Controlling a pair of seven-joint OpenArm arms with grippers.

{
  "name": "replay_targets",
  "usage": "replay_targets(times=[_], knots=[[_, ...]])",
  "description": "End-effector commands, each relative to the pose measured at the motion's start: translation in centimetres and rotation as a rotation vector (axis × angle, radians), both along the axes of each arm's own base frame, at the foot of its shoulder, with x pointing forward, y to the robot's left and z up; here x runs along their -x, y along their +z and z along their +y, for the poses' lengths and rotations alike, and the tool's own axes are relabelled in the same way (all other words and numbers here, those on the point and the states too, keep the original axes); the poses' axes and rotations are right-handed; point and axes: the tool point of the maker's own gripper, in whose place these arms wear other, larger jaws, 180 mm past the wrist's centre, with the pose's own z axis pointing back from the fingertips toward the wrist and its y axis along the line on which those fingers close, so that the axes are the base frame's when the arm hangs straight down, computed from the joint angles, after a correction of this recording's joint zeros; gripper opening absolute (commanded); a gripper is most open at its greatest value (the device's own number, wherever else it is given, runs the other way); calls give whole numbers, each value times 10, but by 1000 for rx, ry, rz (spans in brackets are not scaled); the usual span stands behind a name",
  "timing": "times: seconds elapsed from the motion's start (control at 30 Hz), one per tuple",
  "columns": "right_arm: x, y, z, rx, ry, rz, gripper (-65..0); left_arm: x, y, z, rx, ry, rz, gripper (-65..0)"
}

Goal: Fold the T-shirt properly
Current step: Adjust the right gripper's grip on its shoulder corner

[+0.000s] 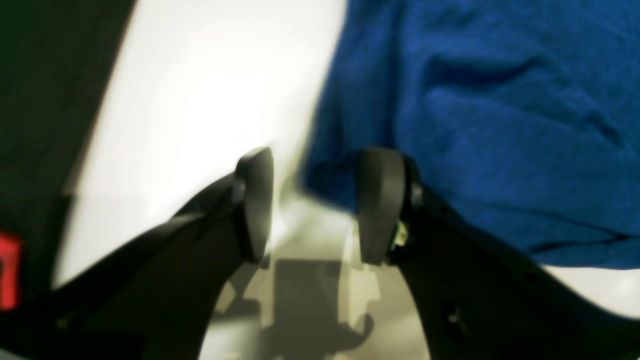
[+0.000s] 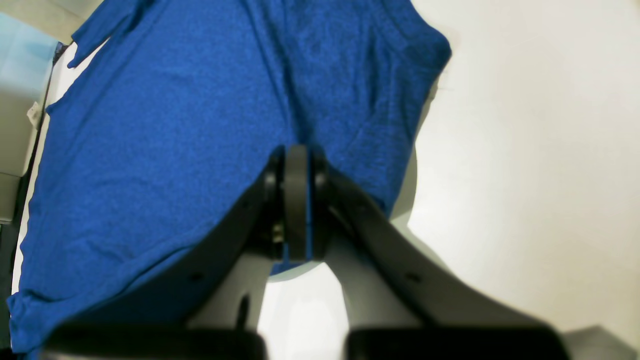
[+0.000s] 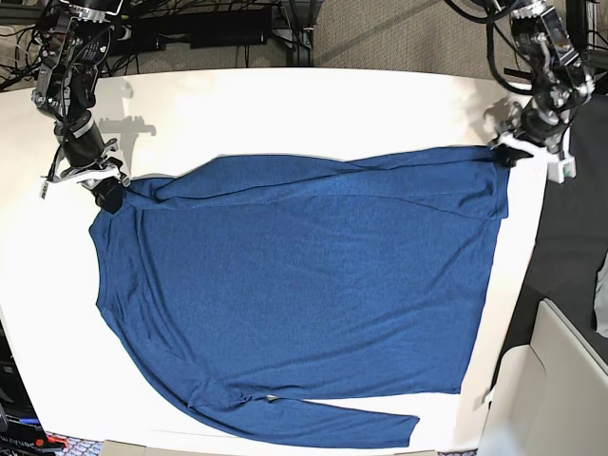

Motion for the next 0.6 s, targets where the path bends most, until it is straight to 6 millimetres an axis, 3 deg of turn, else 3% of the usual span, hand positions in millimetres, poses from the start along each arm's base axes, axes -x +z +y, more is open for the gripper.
replay_targets(times=[0.0,0.33,0.57], knots=[[-8,17,-3,12,4,-59,-648,-8,12,5,-23,-9,-29,-371],[-8,16,-2,8,4,-57,-648,-16,30,-16,127,-14,-141,-349],[-7,10,11,-32,-2,-54,-646,-16,19,-29,172,-29,-122,-349]])
